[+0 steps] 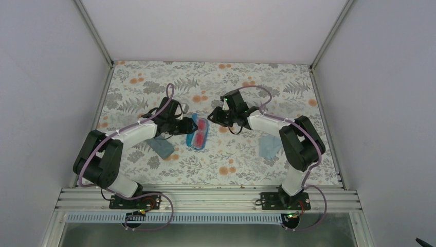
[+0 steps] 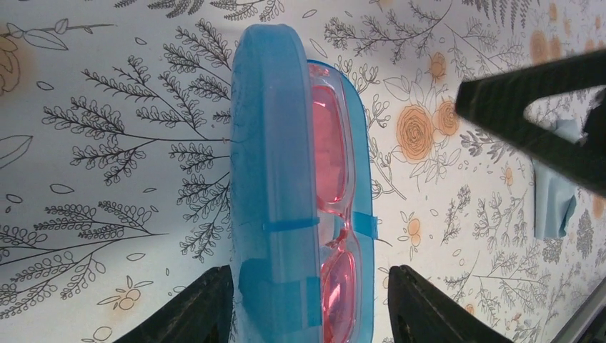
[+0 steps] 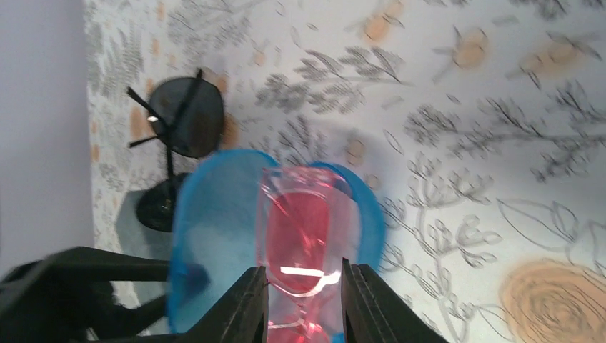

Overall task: Organize the sunglasses
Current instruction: Close the sunglasses case at the center of the board.

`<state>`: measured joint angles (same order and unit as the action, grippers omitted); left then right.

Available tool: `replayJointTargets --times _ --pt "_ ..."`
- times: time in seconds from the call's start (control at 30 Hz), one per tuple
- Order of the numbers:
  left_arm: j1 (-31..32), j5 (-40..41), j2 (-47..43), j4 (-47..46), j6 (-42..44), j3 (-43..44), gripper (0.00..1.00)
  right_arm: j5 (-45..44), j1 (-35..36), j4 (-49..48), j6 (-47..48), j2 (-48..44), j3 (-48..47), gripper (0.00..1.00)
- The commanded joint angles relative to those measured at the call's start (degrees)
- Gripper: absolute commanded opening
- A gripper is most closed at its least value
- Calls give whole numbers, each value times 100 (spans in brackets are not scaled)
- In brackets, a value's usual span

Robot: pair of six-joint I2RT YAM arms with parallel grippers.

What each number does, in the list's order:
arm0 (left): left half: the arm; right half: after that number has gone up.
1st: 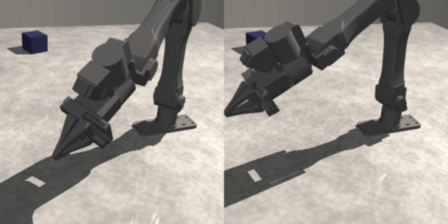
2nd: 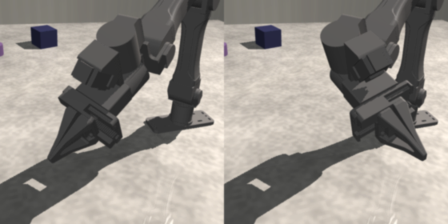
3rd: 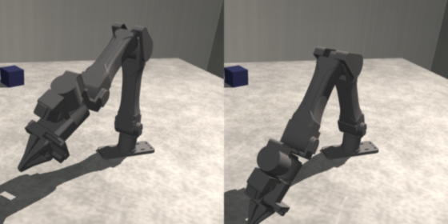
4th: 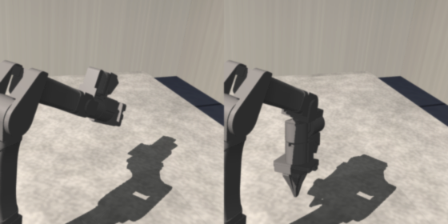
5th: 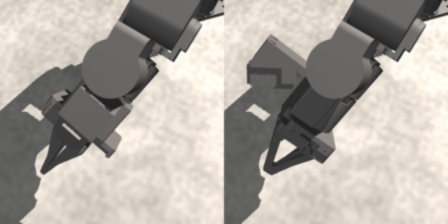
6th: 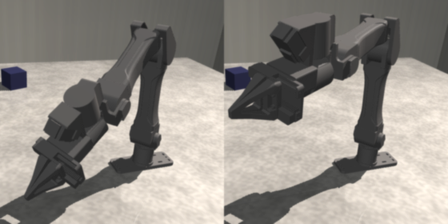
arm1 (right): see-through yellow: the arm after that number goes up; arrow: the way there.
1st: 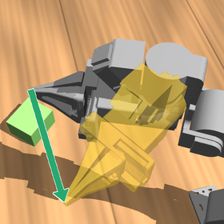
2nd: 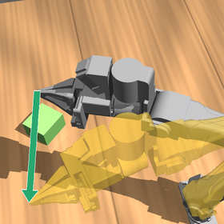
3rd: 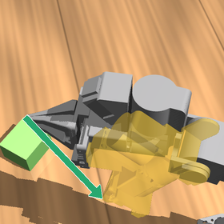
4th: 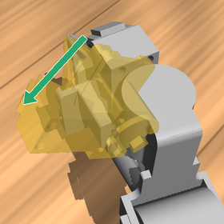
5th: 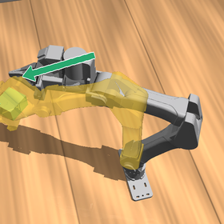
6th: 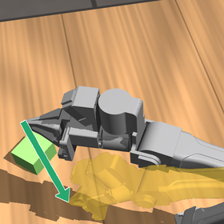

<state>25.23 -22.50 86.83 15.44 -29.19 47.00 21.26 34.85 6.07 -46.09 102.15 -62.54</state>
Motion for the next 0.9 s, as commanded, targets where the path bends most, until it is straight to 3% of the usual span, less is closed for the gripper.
replayJointTargets --times 0.0,0.27,0.6,0.87 --pt "-29 149 -244 194 93 167 55 -109 38 42 34 -142 306 28" --pt "-27 226 -533 326 30 75 54 -229 239 402 41 12 457 22" --pt "-27 198 -671 335 -52 -96 35 -530 504 922 89 320 137 20" --pt "-32 -84 -558 51 -113 -256 27 -569 562 1071 74 442 -17 18"
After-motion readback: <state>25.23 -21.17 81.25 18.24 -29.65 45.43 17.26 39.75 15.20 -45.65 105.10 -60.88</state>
